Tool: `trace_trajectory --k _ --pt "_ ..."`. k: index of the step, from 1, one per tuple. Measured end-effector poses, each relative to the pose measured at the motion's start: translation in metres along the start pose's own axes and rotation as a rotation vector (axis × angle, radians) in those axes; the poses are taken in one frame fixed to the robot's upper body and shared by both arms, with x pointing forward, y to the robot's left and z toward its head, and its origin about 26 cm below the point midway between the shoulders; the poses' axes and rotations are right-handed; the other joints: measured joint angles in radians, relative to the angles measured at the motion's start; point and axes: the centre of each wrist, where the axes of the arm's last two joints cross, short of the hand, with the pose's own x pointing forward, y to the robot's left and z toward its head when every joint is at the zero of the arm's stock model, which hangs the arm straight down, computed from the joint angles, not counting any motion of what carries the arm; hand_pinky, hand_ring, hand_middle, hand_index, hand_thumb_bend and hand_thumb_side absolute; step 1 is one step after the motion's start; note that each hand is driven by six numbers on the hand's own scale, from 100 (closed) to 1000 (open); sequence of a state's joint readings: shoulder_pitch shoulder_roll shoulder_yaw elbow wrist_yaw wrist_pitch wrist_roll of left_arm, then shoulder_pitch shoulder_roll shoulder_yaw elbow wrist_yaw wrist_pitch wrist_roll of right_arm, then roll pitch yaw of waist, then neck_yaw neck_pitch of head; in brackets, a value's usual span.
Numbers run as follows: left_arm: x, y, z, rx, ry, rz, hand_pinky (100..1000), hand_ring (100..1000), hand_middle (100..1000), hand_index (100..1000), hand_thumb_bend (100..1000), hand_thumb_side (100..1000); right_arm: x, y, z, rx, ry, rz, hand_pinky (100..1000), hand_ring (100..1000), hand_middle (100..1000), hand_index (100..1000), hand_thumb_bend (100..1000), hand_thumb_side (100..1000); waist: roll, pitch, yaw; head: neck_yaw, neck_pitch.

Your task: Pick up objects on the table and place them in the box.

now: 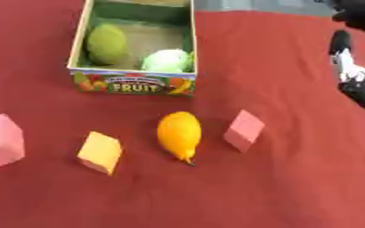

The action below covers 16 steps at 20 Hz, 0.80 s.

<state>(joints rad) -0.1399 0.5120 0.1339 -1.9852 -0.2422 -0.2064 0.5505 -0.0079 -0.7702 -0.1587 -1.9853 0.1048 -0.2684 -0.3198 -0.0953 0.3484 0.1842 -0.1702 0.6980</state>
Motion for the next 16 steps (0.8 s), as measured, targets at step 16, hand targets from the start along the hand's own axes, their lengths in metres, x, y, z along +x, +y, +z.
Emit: trace_trajectory --k 16 --pt "0.0 -0.001 0.001 -0.011 0.003 0.005 756 785 747 968 406 740 0.013 -0.009 -0.031 0.39 -0.197 0.237 850 834 757 869 100 408 0.0 -0.004 0.0 -0.007 -0.001"
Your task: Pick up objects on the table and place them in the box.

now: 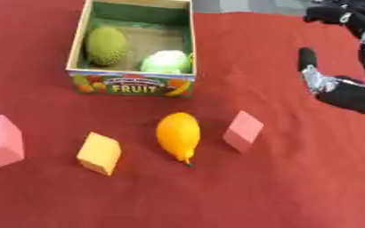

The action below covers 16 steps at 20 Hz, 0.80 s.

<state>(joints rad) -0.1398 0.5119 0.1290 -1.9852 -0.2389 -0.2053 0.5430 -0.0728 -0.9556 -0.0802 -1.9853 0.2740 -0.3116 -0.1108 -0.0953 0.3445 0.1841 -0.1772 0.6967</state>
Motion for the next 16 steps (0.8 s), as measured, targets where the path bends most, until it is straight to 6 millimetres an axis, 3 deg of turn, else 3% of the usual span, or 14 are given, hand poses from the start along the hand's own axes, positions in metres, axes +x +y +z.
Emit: trace_trajectory --k 7,13,15,16 --pt "0.0 -0.001 0.001 -0.011 0.001 0.005 755 785 747 968 405 740 0.006 -0.017 -0.022 0.278 -0.113 0.161 857 846 785 892 100 391 0.0 0.0 0.004 -0.005 0.0" --pt "0.001 -0.002 0.001 -0.016 0.002 0.01 755 785 747 968 405 740 0.01 -0.025 -0.032 0.445 -0.165 0.238 887 877 809 907 100 219 0.0 0.0 0.007 -0.007 0.0" --pt "0.001 -0.002 0.001 -0.017 0.002 0.011 755 785 747 968 405 741 0.011 -0.026 -0.033 0.505 -0.181 0.258 898 887 816 913 166 140 0.0 0.0 0.008 -0.009 0.0" --pt "0.001 -0.002 0.001 -0.018 0.002 0.011 755 785 747 969 404 741 0.011 -0.026 -0.034 0.536 -0.189 0.268 917 899 824 921 258 137 0.0 0.0 0.008 -0.009 0.0"
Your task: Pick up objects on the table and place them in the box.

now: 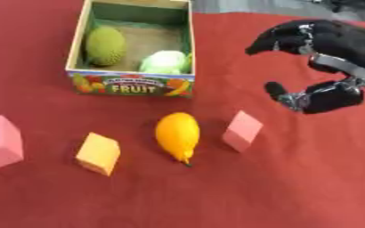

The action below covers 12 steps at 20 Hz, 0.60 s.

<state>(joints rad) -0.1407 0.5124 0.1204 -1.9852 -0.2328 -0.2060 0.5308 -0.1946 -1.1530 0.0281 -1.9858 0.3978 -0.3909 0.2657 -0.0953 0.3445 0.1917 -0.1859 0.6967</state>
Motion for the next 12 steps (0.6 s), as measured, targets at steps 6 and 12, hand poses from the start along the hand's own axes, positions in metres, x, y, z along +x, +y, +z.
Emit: trace_trajectory --k 6,12 --pt "0.0003 -0.0011 0.0005 -0.008 0.002 0.005 754 786 746 969 403 741 0.0001 -0.0025 -0.0011 0.162 -0.032 0.045 939 918 849 939 381 316 0.0 0.0 -0.001 0.0 0.0" --pt "0.0004 -0.0012 0.0005 -0.011 0.002 0.006 754 785 745 970 402 741 0.0009 -0.0021 -0.0018 0.256 -0.051 0.089 950 928 865 954 443 394 0.0 0.0 -0.002 0.0 0.0"
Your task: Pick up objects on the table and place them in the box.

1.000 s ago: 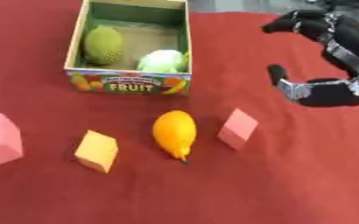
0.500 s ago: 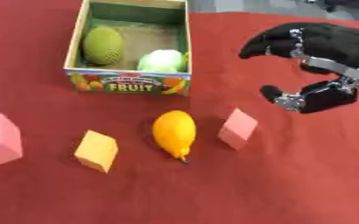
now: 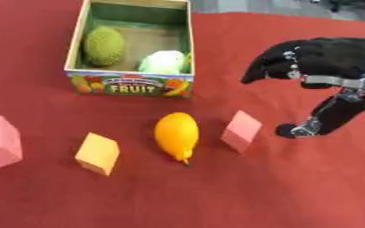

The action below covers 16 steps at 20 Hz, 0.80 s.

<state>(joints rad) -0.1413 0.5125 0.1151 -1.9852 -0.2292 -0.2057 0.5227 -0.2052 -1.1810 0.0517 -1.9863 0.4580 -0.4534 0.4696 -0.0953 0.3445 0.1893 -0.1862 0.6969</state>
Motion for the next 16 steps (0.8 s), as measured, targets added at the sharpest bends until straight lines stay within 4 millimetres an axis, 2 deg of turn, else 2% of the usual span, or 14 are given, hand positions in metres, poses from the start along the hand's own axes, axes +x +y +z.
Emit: trace_trajectory --k 5,10,16 --pt "0.0 0.0 0.0 -0.003 0.003 0.002 753 785 744 970 400 741 0.002 0.005 -0.003 0.07 -0.006 0.01 948 925 864 959 440 382 0.0 0.0 0.0 0.0 0.0" --pt "0.0 -0.001 0.0 -0.009 0.005 0.009 753 785 743 970 400 742 0.004 0.007 -0.006 0.076 -0.009 -0.003 940 916 853 945 340 342 0.0 0.0 0.002 -0.001 0.0" --pt "0.001 -0.002 0.0 -0.011 0.006 0.013 752 784 741 970 398 742 0.008 0.012 -0.012 0.09 -0.025 -0.036 939 915 855 945 289 379 0.0 0.0 0.009 -0.011 0.0"
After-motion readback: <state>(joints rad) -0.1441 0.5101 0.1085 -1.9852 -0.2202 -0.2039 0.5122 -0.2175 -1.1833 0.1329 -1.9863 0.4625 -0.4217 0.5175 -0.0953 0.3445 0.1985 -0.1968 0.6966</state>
